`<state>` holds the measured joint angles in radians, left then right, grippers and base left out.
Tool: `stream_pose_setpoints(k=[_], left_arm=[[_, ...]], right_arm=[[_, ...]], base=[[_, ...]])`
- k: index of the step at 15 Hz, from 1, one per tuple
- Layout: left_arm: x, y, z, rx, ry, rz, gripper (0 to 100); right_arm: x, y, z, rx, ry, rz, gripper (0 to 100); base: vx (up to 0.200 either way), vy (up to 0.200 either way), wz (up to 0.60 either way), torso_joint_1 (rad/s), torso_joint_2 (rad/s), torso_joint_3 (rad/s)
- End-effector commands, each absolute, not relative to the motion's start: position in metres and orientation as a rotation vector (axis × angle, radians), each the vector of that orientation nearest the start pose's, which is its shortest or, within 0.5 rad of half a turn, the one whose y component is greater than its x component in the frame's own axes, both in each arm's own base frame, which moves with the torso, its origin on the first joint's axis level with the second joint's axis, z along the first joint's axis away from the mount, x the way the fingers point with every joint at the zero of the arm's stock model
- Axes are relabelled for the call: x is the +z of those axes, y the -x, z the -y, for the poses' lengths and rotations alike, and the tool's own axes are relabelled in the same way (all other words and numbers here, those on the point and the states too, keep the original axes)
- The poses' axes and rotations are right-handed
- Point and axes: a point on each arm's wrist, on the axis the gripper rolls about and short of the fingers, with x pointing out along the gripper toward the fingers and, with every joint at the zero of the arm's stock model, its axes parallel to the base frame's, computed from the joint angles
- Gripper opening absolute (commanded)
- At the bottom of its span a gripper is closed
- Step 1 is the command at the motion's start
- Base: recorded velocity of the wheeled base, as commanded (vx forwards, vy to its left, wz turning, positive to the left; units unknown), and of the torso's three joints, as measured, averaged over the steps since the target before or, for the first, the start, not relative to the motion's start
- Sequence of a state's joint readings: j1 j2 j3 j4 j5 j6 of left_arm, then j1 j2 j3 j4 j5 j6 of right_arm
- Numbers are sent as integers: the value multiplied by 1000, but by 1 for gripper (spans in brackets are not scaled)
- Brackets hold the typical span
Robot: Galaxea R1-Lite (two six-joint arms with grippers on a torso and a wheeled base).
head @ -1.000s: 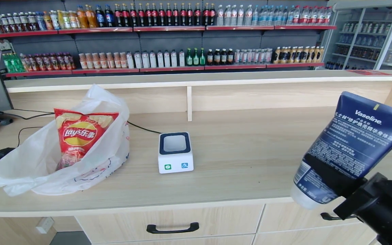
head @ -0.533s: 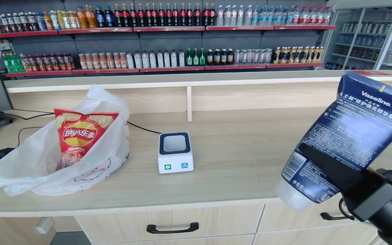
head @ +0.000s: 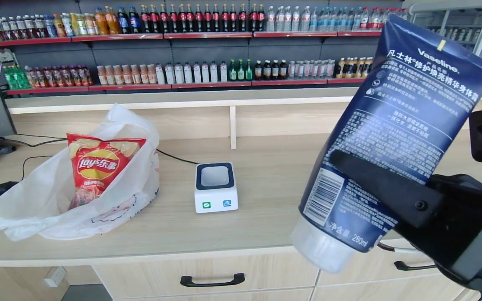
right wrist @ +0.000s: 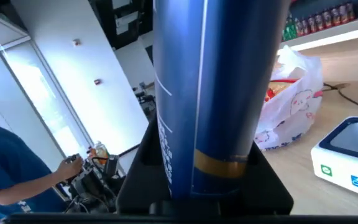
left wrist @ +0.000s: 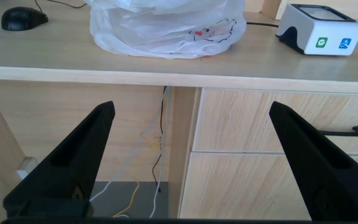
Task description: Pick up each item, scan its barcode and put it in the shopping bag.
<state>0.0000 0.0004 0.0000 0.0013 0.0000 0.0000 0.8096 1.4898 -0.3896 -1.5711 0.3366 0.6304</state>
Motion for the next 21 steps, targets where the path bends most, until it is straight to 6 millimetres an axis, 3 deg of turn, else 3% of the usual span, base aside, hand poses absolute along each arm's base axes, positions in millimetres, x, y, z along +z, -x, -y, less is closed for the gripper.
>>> stream_pose_setpoints(k=[1, 7, 11, 21], left_arm=[[75, 23, 0, 0, 0, -2, 100], [75, 23, 0, 2, 0, -2, 100], [75, 23, 0, 0, 0, -2, 100], [75, 23, 0, 0, 0, -2, 100]], right_arm=[[228, -136, -157, 1305, -664, 116, 0], [234, -114, -162, 1480, -692, 68, 0], [239, -120, -171, 1524, -682, 70, 0], [237, -118, -169, 1535, -678, 60, 0]], base=[[0, 0, 0, 0, 0, 0], [0, 0, 0, 0, 0, 0], [0, 0, 0, 0, 0, 0], [0, 0, 0, 0, 0, 0]])
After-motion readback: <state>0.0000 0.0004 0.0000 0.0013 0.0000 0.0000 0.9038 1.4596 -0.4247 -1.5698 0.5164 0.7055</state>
